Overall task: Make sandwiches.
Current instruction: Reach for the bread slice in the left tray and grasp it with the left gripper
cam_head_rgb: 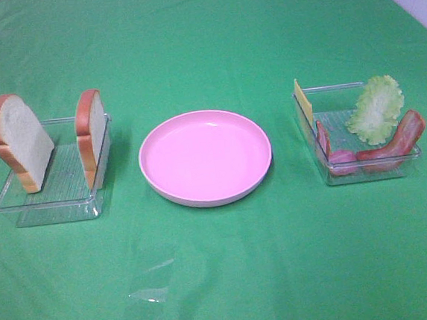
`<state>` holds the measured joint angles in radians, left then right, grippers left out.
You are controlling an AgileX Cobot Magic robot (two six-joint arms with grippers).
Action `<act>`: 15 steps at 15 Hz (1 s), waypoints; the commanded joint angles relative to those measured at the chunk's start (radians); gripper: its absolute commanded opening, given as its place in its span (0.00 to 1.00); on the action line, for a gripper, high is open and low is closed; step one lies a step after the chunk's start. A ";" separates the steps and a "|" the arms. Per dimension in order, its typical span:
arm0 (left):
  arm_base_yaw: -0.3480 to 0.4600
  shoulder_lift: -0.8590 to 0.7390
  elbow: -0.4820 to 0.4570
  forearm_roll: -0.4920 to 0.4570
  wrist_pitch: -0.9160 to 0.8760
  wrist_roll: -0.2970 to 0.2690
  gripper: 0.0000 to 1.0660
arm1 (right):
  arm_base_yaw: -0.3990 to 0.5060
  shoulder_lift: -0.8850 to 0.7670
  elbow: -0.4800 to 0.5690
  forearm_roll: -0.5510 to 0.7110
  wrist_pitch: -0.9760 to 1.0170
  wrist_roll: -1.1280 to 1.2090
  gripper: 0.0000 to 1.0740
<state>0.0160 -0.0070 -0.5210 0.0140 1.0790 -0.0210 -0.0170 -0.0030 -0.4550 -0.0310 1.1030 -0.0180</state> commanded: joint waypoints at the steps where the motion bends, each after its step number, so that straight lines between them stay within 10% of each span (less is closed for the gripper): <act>1: -0.004 -0.012 0.003 0.003 -0.003 -0.008 0.94 | -0.005 -0.033 0.003 0.001 -0.006 -0.004 0.83; 9: -0.004 0.000 0.002 0.003 -0.006 -0.009 0.94 | -0.005 -0.033 0.003 0.001 -0.006 -0.004 0.83; 15: -0.004 0.427 -0.101 0.001 -0.272 -0.083 0.94 | -0.005 -0.033 0.003 0.001 -0.006 -0.004 0.83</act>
<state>0.0160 0.4080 -0.6170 0.0140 0.8440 -0.0870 -0.0170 -0.0030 -0.4550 -0.0310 1.1030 -0.0180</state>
